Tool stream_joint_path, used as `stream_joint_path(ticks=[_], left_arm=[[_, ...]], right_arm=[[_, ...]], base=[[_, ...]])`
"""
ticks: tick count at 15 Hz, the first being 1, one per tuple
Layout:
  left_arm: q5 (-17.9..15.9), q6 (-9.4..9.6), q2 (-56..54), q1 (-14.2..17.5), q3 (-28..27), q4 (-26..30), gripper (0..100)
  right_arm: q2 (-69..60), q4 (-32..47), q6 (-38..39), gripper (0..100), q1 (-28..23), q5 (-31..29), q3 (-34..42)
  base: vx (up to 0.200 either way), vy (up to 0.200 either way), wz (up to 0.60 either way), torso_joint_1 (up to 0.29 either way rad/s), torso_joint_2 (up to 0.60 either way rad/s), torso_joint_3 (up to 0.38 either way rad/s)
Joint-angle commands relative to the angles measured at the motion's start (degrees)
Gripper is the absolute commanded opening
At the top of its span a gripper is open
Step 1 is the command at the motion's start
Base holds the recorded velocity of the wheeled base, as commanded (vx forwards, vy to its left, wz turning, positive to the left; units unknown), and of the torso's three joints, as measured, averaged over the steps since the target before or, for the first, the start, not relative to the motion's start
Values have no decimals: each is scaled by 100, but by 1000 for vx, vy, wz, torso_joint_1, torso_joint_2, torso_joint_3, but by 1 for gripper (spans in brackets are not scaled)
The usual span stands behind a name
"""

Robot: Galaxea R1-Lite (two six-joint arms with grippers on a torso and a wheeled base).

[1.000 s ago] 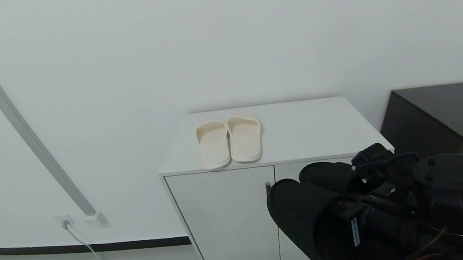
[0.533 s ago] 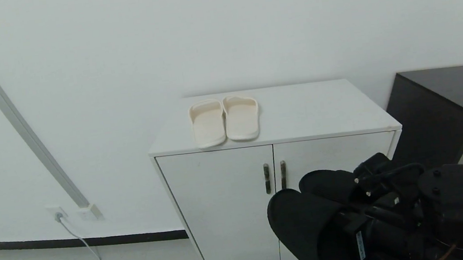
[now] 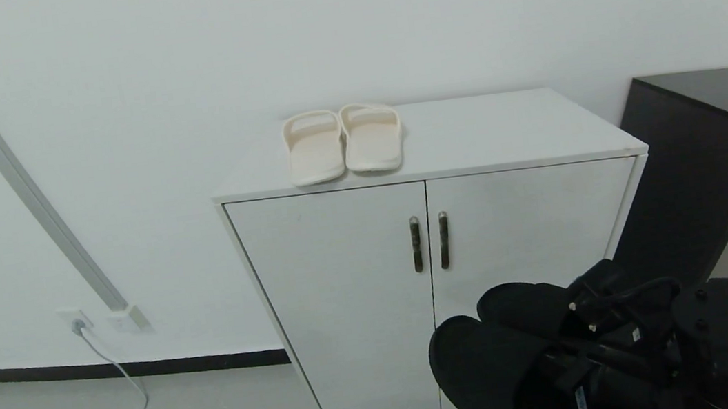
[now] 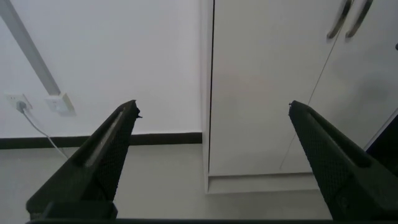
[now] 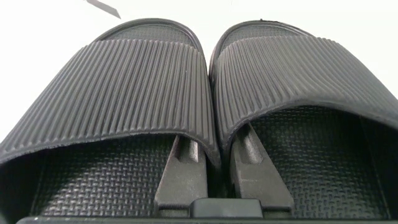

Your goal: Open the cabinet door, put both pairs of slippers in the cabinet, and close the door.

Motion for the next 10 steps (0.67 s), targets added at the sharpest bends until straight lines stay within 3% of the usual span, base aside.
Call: stream_joint_path(ticks=[1,10], left_arm=[[-4,11,1,0,0,2,100],[-4,11,1,0,0,2,100]], right_arm=[[1,0,-6,0,18,-3,13],[-8,0,-23,0,44,-12,22]], base=[[0,0,0,-163,481,315],[0,0,0,-129,468,337]])
